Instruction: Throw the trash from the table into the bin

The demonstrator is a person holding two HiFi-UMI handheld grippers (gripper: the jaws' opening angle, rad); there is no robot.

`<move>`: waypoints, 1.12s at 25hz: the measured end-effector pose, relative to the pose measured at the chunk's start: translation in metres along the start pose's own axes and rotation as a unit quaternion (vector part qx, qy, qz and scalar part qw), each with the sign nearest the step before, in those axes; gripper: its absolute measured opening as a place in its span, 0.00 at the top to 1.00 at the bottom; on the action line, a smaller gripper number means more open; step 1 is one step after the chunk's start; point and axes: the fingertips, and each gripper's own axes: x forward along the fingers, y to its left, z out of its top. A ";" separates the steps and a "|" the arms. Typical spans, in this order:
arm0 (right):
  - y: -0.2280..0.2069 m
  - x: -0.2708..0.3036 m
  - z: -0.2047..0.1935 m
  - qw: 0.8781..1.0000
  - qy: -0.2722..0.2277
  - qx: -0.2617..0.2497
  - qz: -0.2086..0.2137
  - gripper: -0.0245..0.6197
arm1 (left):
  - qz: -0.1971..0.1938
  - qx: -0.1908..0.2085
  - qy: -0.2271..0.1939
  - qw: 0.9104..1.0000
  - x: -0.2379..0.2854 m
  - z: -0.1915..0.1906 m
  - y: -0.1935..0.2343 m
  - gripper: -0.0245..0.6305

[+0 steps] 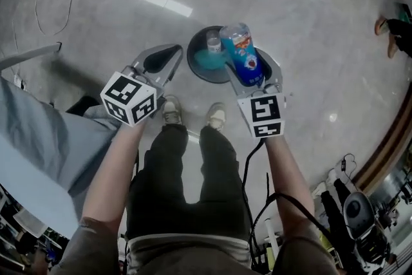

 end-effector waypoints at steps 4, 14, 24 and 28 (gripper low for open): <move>0.003 0.052 -0.061 0.999 0.034 0.006 0.017 0.48 | 0.008 -0.014 0.026 1.000 0.028 -0.067 0.025 0.96; 0.035 0.145 -0.174 0.994 0.084 0.036 0.052 0.48 | 0.012 -0.064 0.056 0.996 0.055 -0.192 0.072 0.96; 0.069 0.161 -0.208 0.985 0.148 0.041 0.073 0.45 | 0.001 -0.085 0.070 0.994 0.048 -0.221 0.062 0.96; 0.074 0.153 -0.214 0.983 0.161 0.060 0.071 0.45 | -0.015 -0.102 0.086 0.991 0.046 -0.234 0.057 0.96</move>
